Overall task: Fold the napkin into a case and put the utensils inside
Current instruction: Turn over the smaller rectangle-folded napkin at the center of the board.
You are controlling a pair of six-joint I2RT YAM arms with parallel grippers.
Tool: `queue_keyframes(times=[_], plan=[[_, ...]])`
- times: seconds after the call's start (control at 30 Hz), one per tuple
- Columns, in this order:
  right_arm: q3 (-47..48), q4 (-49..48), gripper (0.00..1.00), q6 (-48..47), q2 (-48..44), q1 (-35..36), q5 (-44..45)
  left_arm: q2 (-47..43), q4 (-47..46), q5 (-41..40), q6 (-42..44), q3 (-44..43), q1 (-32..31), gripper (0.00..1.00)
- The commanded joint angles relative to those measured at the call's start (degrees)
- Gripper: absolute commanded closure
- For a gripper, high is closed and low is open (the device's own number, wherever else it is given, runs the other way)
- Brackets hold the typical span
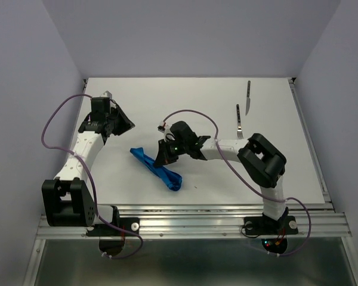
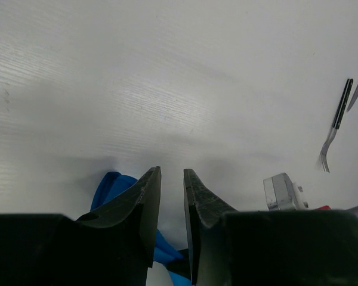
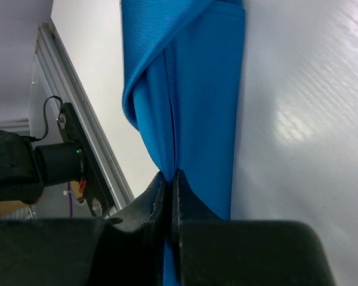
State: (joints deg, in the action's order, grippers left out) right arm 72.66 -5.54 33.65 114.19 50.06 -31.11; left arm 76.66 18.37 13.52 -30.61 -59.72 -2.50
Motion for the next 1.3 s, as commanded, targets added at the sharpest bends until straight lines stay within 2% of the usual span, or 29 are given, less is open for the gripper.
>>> queue_keyframes(times=[0.0,0.5,0.63,0.77,0.83,0.93,0.97,1.03,1.17,1.27], plan=[[-0.59,-3.69,0.99,-1.83,0.24,-2.51,-4.75,-0.11,-0.27,1.07,0.55,-2.41,0.22,0.66],[-3.76,-3.77,0.99,-4.82,0.94,-8.23,-10.46,-1.60,1.49,1.86,5.03,3.20,-0.66,0.67],[-4.02,-3.69,0.97,-5.08,1.38,-9.98,-11.51,-2.22,1.76,2.47,5.91,4.79,-1.10,0.68],[-4.55,-3.51,0.81,-5.26,1.65,-11.22,-11.78,-1.69,1.76,3.27,5.91,5.32,-2.50,0.69],[-4.98,-3.60,0.80,-5.35,1.65,-12.61,-11.60,-1.17,1.67,3.27,5.74,5.49,-3.56,0.69],[-5.34,-3.51,0.71,-5.44,1.65,-13.76,-11.25,0.15,0.70,3.71,5.04,6.20,-6.37,0.69],[-5.43,-3.25,0.61,-5.78,1.65,-13.76,-10.90,0.76,0.70,3.45,4.60,6.20,-8.29,0.69],[-5.60,-2.29,0.52,-6.14,1.04,-14.46,-10.20,2.34,0.26,2.57,4.16,6.20,-10.32,0.71],[-6.48,0.43,0.42,-7.72,-1.60,-15.69,-6.16,4.19,-1.23,2.13,2.84,5.85,-13.05,0.72],[-7.79,4.12,0.38,-10.17,-6.68,-15.70,1.47,5.60,-2.64,2.13,2.40,5.24,-13.84,0.74]])
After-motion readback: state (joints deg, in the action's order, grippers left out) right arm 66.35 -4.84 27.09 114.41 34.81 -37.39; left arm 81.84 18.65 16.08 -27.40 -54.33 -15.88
